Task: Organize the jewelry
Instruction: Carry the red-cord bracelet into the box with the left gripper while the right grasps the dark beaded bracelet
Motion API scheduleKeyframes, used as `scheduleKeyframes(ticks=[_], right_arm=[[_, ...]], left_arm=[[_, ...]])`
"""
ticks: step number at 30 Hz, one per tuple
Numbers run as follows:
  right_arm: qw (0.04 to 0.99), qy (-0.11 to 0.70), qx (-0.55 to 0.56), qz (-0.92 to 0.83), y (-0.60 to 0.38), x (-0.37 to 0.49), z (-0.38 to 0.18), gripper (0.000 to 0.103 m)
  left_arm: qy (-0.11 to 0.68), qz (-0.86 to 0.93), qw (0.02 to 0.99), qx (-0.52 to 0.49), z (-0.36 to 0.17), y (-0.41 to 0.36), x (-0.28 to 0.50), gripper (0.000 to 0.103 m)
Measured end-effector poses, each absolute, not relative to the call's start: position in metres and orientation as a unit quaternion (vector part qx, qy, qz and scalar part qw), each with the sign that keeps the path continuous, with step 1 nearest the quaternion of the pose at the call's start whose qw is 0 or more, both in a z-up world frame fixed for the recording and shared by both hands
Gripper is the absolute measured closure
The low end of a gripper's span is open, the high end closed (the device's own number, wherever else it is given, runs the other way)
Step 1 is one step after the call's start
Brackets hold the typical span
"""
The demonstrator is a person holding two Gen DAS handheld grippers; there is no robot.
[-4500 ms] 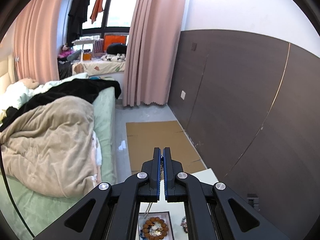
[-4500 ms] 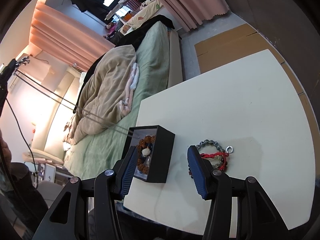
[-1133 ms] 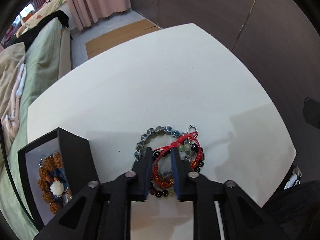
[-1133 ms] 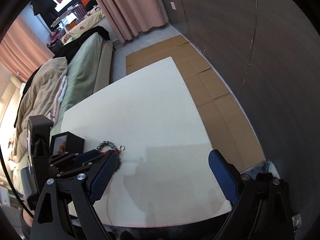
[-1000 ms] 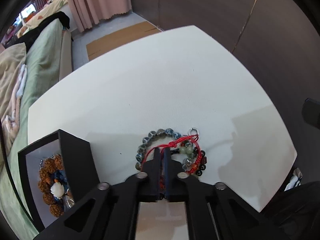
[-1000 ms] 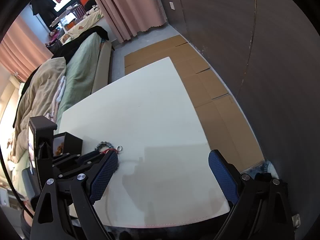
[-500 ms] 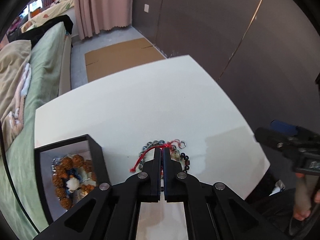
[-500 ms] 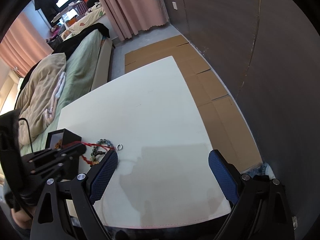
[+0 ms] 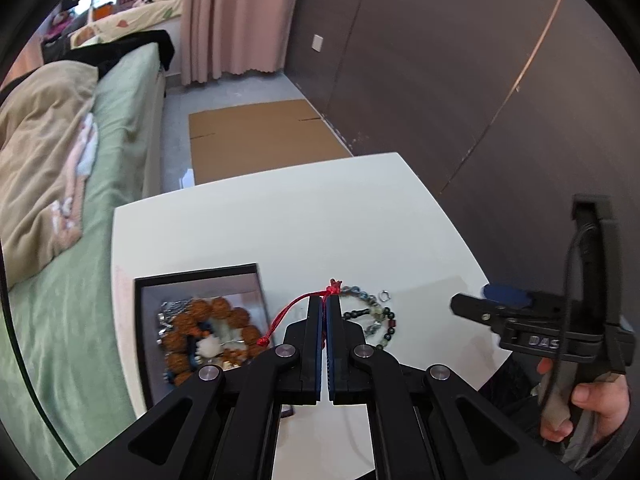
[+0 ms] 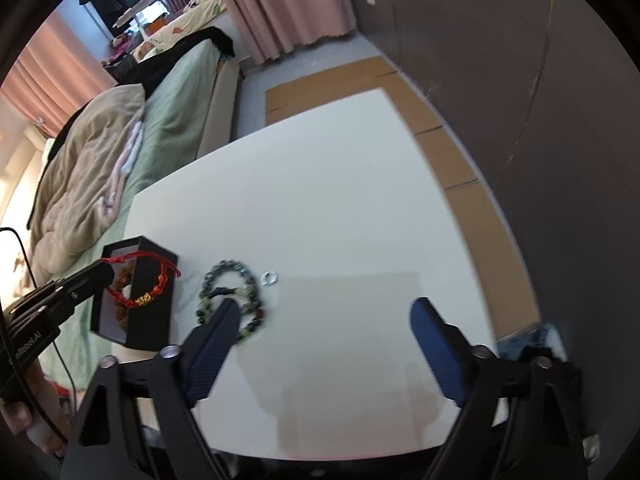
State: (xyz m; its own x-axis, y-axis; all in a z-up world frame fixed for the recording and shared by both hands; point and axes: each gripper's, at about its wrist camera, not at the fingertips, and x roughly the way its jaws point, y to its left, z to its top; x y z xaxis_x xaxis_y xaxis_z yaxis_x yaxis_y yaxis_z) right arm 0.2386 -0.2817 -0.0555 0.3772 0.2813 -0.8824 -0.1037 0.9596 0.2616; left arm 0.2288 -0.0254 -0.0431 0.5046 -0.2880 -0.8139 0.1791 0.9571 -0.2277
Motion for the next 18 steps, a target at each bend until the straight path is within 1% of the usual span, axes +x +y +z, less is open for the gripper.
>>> scheduleKeyframes(ticks=[3, 7, 9, 11, 13, 14, 15, 17, 18], right_arm=[[0.814, 0.559, 0.088, 0.131, -0.272, 0.241, -0.065, 0.038], [0.805, 0.568, 0.088, 0.144, -0.254, 0.246, -0.074, 0.045], [0.797, 0.577, 0.090, 0.151, -0.245, 0.251, -0.081, 0.052], [0.792, 0.586, 0.088, 0.147, -0.238, 0.255, -0.088, 0.058], [0.790, 0.590, 0.086, 0.140, -0.233, 0.260, -0.094, 0.059], [0.789, 0.593, 0.086, 0.138, -0.231, 0.263, -0.096, 0.061], [0.787, 0.596, 0.085, 0.137, -0.229, 0.265, -0.100, 0.066], [0.783, 0.601, 0.086, 0.137, -0.225, 0.267, -0.104, 0.074], [0.781, 0.602, 0.088, 0.140, -0.223, 0.268, -0.106, 0.075]], left_arm=[[0.476, -0.129, 0.868, -0.063, -0.040, -0.015, 0.226, 0.102], [0.472, -0.121, 0.870, -0.075, -0.038, -0.001, 0.222, 0.102], [0.471, -0.118, 0.871, -0.079, -0.036, 0.006, 0.220, 0.102], [0.469, -0.116, 0.872, -0.082, -0.035, 0.012, 0.217, 0.102], [0.468, -0.115, 0.872, -0.085, -0.034, 0.017, 0.215, 0.102], [0.467, -0.114, 0.873, -0.086, -0.034, 0.020, 0.215, 0.102], [0.467, -0.113, 0.873, -0.087, -0.034, 0.023, 0.214, 0.102], [0.467, -0.111, 0.873, -0.091, -0.033, 0.028, 0.212, 0.102], [0.466, -0.110, 0.873, -0.092, -0.033, 0.030, 0.212, 0.102]])
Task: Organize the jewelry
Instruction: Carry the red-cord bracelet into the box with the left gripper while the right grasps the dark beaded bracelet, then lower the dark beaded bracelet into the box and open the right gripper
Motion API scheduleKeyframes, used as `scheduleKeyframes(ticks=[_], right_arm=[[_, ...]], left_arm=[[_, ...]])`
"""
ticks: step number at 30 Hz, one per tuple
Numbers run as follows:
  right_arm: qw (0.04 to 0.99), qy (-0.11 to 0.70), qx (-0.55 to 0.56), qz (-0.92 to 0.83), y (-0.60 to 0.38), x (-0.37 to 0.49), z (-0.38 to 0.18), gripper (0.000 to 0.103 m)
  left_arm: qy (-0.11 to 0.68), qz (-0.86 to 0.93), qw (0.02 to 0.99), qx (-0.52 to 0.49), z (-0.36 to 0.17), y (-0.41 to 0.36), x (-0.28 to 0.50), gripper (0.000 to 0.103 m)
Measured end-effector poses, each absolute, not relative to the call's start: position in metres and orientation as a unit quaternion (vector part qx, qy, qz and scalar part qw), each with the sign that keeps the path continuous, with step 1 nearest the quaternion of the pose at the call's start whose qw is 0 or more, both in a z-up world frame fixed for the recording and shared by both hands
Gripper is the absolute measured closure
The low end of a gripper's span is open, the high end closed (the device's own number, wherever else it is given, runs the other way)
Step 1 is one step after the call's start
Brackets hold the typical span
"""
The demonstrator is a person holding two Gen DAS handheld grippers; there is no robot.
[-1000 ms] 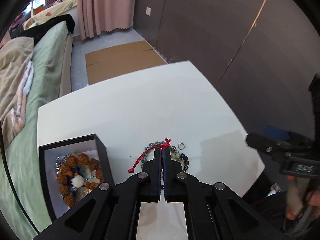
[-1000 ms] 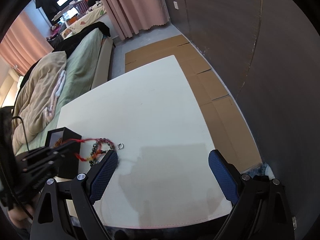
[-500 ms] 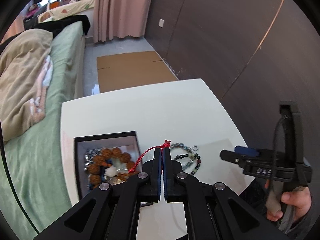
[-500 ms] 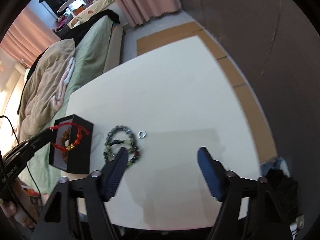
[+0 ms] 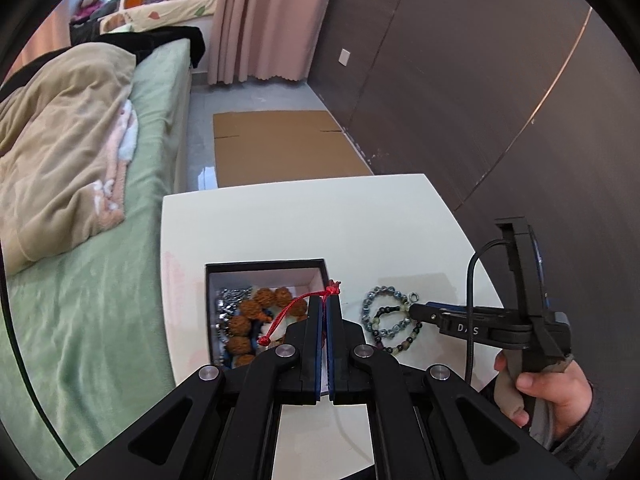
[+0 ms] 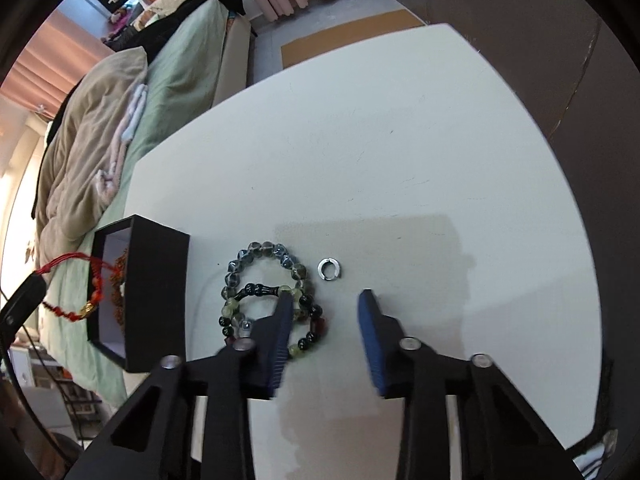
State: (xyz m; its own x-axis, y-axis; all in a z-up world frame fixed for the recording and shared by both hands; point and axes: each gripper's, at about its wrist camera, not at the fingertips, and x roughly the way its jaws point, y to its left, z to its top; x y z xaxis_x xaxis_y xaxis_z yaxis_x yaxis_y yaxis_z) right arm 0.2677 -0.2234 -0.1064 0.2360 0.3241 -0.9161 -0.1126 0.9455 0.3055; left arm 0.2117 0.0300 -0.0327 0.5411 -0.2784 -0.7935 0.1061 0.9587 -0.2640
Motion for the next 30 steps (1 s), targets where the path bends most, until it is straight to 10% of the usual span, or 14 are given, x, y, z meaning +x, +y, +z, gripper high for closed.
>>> scheduleKeyframes(ticks=[7, 22, 24, 26, 30], right_arm=[[0.785, 0.597, 0.077, 0.148, -0.213, 0.264, -0.107, 0.093], [0.818, 0.497, 0.142, 0.254, -0.210, 0.228, -0.032, 0.093], [0.818, 0.488, 0.146, 0.266, -0.206, 0.225, -0.027, 0.093], [0.816, 0.482, 0.153, 0.280, -0.202, 0.223, -0.025, 0.093], [0.811, 0.473, 0.159, 0.304, -0.190, 0.221, -0.022, 0.093]], left_arm=[[0.465, -0.105, 0.873, -0.103, -0.031, 0.041, 0.207, 0.102], [0.491, -0.107, 0.854, -0.134, -0.046, 0.049, 0.216, 0.100], [0.504, -0.107, 0.847, -0.131, -0.051, 0.048, 0.219, 0.085], [0.504, -0.098, 0.847, -0.140, -0.052, 0.052, 0.220, 0.045], [0.485, -0.083, 0.859, -0.144, -0.043, 0.061, 0.217, 0.041]])
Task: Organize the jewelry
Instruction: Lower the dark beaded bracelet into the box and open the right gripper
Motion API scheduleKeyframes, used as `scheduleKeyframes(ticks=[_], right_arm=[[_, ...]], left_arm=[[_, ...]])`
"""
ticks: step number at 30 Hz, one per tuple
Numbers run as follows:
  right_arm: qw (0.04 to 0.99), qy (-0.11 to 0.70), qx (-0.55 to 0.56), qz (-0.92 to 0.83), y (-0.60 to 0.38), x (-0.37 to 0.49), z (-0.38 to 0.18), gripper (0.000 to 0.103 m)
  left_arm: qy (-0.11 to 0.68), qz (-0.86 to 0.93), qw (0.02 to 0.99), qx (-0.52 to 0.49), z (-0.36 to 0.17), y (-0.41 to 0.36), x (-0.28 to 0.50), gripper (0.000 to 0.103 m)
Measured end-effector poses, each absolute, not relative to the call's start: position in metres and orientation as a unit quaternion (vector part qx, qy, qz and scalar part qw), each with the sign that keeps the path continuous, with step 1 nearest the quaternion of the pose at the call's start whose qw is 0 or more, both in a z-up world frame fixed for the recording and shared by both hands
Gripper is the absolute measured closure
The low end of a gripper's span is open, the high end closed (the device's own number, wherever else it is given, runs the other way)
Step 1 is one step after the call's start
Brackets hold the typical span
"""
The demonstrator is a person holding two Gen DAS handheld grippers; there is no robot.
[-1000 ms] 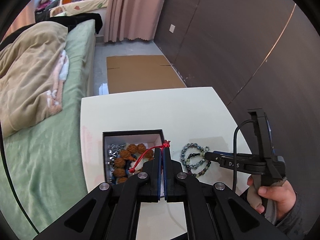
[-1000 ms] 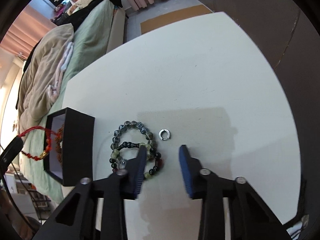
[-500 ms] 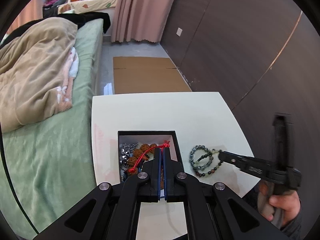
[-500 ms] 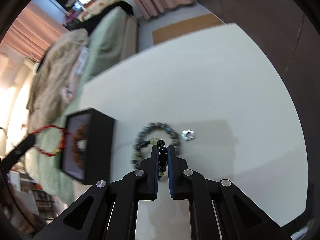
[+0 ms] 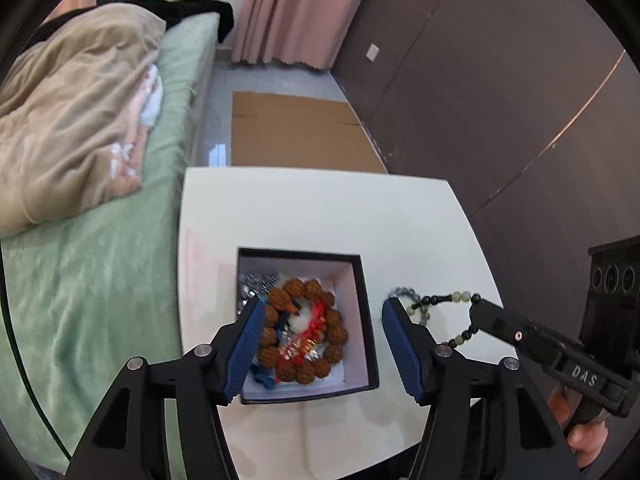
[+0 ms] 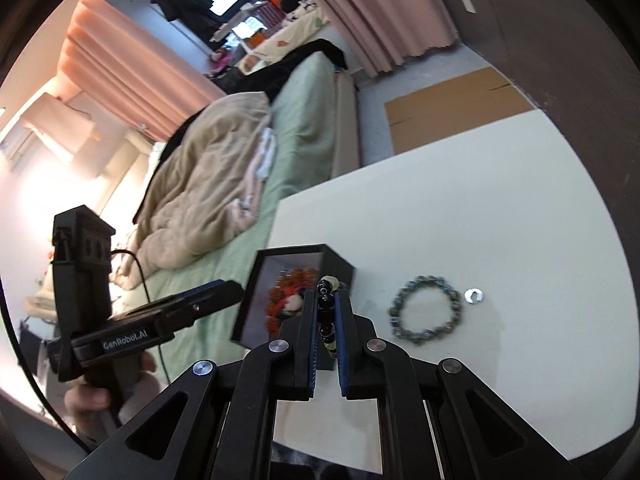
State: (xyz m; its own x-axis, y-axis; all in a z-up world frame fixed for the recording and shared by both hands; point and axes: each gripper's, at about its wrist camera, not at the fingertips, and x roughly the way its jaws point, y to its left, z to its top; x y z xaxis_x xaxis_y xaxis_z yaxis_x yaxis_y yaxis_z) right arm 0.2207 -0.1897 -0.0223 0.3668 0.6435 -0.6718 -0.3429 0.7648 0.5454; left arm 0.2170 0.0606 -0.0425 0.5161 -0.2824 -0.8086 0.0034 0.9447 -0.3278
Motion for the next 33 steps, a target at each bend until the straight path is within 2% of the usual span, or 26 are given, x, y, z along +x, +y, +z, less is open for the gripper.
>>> scheduleKeyframes(ticks=[14, 17, 19, 20, 21, 25, 27, 29, 33], right_arm=[[0.785, 0.439, 0.173, 0.402, -0.127, 0.219, -0.015, 0.093], [0.780, 0.455, 0.156, 0.400, -0.114, 0.222, -0.025, 0.093], [0.784, 0.488, 0.129, 0.361, -0.110, 0.228, -0.038, 0.082], [0.784, 0.496, 0.129, 0.350, -0.112, 0.230, -0.042, 0.069], [0.786, 0.498, 0.131, 0.342, -0.115, 0.231, -0.044, 0.062], [0.796, 0.483, 0.136, 0.340, -0.134, 0.228, -0.034, 0.060], [0.803, 0.474, 0.137, 0.334, -0.143, 0.226, -0.028, 0.051], [0.809, 0.467, 0.145, 0.326, -0.157, 0.223, -0.023, 0.048], [0.813, 0.471, 0.153, 0.308, -0.180, 0.221, -0.019, 0.045]], left_arm=[[0.461, -0.048, 0.870, -0.168, -0.031, 0.098, 0.212, 0.041], [0.462, -0.047, 0.868, -0.178, -0.032, 0.103, 0.211, 0.041], [0.462, -0.046, 0.868, -0.176, -0.032, 0.103, 0.212, 0.041], [0.463, -0.047, 0.868, -0.175, -0.033, 0.103, 0.212, 0.041], [0.463, -0.049, 0.868, -0.175, -0.032, 0.103, 0.212, 0.041], [0.462, -0.051, 0.869, -0.167, -0.032, 0.097, 0.211, 0.041], [0.463, -0.057, 0.870, -0.159, -0.031, 0.091, 0.211, 0.041], [0.465, -0.063, 0.870, -0.153, -0.033, 0.084, 0.212, 0.041], [0.470, -0.075, 0.868, -0.142, -0.035, 0.069, 0.214, 0.041]])
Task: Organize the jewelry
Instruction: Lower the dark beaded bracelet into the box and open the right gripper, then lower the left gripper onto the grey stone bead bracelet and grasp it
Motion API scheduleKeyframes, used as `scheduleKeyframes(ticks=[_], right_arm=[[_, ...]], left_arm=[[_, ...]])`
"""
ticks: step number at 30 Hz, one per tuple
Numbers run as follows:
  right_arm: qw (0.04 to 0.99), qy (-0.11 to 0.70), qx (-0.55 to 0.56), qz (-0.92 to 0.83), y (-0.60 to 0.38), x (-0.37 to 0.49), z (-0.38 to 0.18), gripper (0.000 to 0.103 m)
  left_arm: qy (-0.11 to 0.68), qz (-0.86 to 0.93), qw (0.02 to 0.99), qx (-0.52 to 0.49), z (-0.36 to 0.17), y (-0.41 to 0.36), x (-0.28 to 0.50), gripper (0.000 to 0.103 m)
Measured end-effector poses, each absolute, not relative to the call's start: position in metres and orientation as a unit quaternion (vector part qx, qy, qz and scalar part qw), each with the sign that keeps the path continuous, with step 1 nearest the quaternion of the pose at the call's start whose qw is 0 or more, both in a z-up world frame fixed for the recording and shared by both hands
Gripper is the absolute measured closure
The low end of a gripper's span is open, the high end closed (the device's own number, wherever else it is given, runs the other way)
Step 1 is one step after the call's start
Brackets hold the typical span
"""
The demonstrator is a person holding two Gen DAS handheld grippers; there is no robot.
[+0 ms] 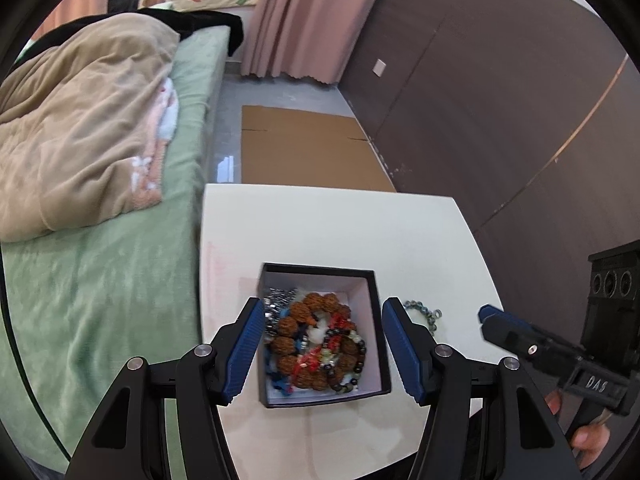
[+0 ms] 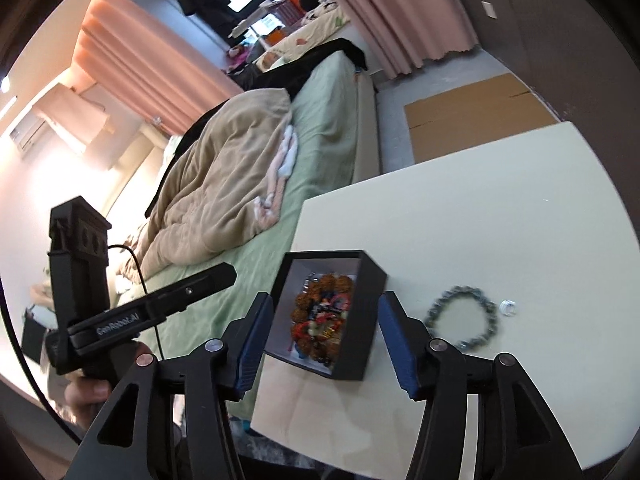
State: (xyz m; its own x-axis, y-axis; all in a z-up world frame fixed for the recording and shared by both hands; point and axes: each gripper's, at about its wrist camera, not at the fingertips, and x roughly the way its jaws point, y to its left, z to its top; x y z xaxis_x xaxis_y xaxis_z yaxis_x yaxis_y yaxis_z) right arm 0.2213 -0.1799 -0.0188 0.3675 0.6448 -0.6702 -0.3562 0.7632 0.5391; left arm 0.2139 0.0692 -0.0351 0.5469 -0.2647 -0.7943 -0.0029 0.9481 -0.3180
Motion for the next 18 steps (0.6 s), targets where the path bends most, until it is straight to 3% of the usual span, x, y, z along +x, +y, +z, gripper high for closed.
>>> scheduleKeyframes(ticks=[3, 11, 18], right_arm=[[0.818, 0.475, 0.155, 0.286, -0.197, 0.222, -0.018, 0.034], [0.812, 0.502, 0.177, 0.237, -0.239, 0.230, -0.028, 0.024], [0.814, 0.516, 0.193, 0.184, -0.271, 0.231, -0.033, 0.023]], left_arm=[[0.474, -0.084, 0.866, -0.134, -0.037, 0.058, 0.216, 0.041], [0.479, -0.105, 0.864, -0.116, -0.040, 0.025, 0.225, 0.041], [0.496, -0.123, 0.854, -0.101, -0.051, -0.010, 0.238, 0.041]])
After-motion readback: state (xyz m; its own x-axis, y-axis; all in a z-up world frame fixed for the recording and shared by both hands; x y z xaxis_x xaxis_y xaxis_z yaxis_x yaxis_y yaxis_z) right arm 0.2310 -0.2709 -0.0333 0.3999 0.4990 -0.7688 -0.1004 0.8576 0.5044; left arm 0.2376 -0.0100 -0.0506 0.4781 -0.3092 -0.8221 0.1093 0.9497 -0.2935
